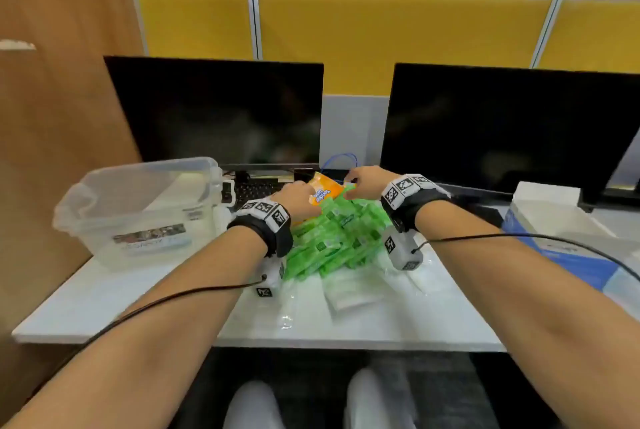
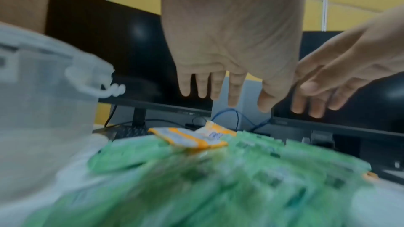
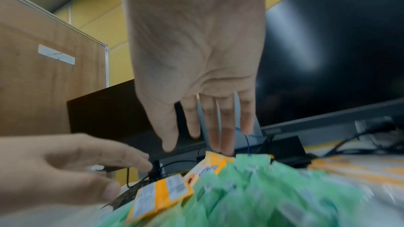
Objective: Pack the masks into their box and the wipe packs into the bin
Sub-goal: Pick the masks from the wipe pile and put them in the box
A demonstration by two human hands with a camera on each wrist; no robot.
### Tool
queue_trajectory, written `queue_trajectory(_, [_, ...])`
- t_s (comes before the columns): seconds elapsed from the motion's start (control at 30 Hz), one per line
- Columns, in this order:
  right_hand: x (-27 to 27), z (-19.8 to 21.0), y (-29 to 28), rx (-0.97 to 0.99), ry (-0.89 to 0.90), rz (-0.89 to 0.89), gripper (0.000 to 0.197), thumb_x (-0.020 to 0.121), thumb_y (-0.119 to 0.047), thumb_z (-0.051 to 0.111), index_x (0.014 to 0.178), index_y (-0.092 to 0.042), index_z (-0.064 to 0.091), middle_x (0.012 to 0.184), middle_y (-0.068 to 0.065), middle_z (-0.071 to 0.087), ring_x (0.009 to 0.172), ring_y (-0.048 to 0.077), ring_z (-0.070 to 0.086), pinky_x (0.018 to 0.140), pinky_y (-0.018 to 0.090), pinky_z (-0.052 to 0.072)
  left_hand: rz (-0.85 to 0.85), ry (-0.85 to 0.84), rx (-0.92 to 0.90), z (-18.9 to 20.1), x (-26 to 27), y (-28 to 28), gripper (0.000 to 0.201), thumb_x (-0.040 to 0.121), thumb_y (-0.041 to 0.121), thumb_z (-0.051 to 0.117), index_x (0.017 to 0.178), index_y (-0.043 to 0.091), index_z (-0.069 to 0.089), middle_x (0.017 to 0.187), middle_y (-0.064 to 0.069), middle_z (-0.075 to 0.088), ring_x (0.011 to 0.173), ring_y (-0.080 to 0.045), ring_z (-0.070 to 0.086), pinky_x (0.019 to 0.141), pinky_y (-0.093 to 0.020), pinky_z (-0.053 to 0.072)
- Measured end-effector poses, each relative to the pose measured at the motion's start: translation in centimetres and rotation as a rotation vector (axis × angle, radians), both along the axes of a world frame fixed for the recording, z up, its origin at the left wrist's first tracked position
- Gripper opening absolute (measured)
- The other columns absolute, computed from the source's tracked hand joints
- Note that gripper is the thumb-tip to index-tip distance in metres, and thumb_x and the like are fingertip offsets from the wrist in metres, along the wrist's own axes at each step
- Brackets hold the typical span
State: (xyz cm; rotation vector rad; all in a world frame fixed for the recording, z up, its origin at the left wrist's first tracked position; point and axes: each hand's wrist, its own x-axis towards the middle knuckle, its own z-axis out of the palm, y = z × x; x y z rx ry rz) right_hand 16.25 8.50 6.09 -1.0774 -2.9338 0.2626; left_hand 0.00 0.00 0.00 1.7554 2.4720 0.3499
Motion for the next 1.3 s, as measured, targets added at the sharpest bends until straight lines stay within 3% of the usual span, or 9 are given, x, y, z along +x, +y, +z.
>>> queue_trajectory(0.13, [2.1, -3.9, -1.5, -0.270, -0.223, 0.033, 0.032, 0.093, -0.029, 0.059, 0.119, -0.010, 0.063, 0.101, 0.004, 0.066, 0.088, 0.016, 0.064, 0.061, 0.020, 0.046, -0.043, -0.074, -0.036, -4.4, 1.5, -2.1, 0.047, 0.089, 0.031, 0.061, 0.131, 0.011, 0.055, 0.139, -0.012, 0.047, 0.130, -0.029, 0.042, 0.106, -0.036, 0.035])
queue_trajectory(0.27, [3.7, -8.2, -1.4, -0.299, -0.324, 0.061, 0.039, 0.083, -0.041, 0.068, 0.119, -0.026, 0.062, 0.103, 0.001, 0.065, 0.092, 0.017, 0.060, 0.073, 0.026, 0.047, -0.218, -0.126, 0.099, -7.1, 3.4, -2.2, 0.024, 0.089, 0.022, 0.061, 0.109, 0.013, 0.067, 0.112, -0.009, 0.058, 0.106, -0.020, 0.052, 0.092, -0.031, 0.038])
queue_trajectory(0.43, [5.5, -9.5, 0.6, -0.242, -0.019, -0.038, 0.033, 0.087, -0.042, 0.065, 0.112, -0.021, 0.067, 0.091, -0.007, 0.059, 0.086, 0.013, 0.055, 0.067, 0.022, 0.042, -0.329, -0.139, 0.053, -6.4, 5.9, -1.0, 0.021, 0.092, 0.027, 0.058, 0.099, 0.011, 0.070, 0.087, 0.001, 0.053, 0.080, -0.014, 0.050, 0.073, -0.029, 0.041])
queue_trajectory(0.53, [8.4, -7.8, 3.1, -0.026, 0.253, -0.253, 0.033, 0.088, -0.036, 0.062, 0.114, -0.016, 0.064, 0.108, 0.007, 0.063, 0.097, 0.024, 0.059, 0.076, 0.030, 0.047, -0.383, -0.162, -0.060, -5.9, 8.0, -0.4, 0.031, 0.092, 0.038, 0.058, 0.102, 0.011, 0.069, 0.097, -0.003, 0.062, 0.083, -0.014, 0.052, 0.073, -0.028, 0.042])
queue_trajectory(0.67, [13.7, -5.7, 6.8, 0.341, 0.202, -0.687, 0.044, 0.087, -0.030, 0.060, 0.122, -0.005, 0.050, 0.122, 0.022, 0.054, 0.114, 0.040, 0.049, 0.095, 0.046, 0.040, -0.390, -0.059, -0.415, -7.1, 10.9, 0.3, 0.076, 0.076, 0.069, 0.059, 0.134, 0.022, 0.048, 0.134, 0.000, 0.047, 0.117, -0.020, 0.049, 0.097, -0.036, 0.042])
queue_trajectory(0.8, [17.7, -5.4, 9.3, 0.235, 0.064, -0.917, 0.032, 0.085, -0.018, 0.061, 0.112, -0.001, 0.055, 0.109, 0.021, 0.059, 0.102, 0.039, 0.056, 0.092, 0.044, 0.043, -0.411, 0.085, -0.511, -9.5, 11.4, 1.1, 0.086, 0.071, 0.053, 0.071, 0.141, 0.019, 0.032, 0.137, -0.009, 0.039, 0.126, -0.033, 0.040, 0.100, -0.048, 0.041])
queue_trajectory(0.9, [19.1, -5.7, 9.4, 0.117, 0.075, -0.893, 0.023, 0.089, -0.010, 0.060, 0.109, 0.000, 0.059, 0.090, 0.017, 0.056, 0.081, 0.033, 0.054, 0.074, 0.040, 0.042, -0.373, 0.063, -0.467, -10.2, 11.3, 1.7, 0.060, 0.083, 0.038, 0.059, 0.134, 0.016, 0.038, 0.133, -0.010, 0.045, 0.122, -0.030, 0.045, 0.098, -0.047, 0.044])
queue_trajectory(1.07, [20.2, -5.4, 7.6, 0.208, 0.055, -0.837, 0.023, 0.089, -0.003, 0.057, 0.110, 0.007, 0.056, 0.111, 0.027, 0.060, 0.105, 0.041, 0.057, 0.086, 0.045, 0.046, -0.297, -0.061, -0.333, -9.5, 11.1, 2.7, 0.037, 0.094, 0.010, 0.039, 0.130, 0.010, 0.048, 0.130, -0.011, 0.053, 0.115, -0.028, 0.054, 0.094, -0.038, 0.046])
queue_trajectory(1.3, [20.4, 0.7, 2.5, 0.379, 0.228, -0.480, 0.039, 0.082, -0.001, 0.058, 0.121, -0.005, 0.058, 0.117, 0.022, 0.059, 0.108, 0.041, 0.056, 0.083, 0.044, 0.047, -0.203, -0.110, -0.010, -8.0, 9.2, 3.5, 0.021, 0.099, 0.019, 0.044, 0.107, 0.007, 0.060, 0.109, -0.013, 0.063, 0.093, -0.028, 0.060, 0.072, -0.031, 0.043])
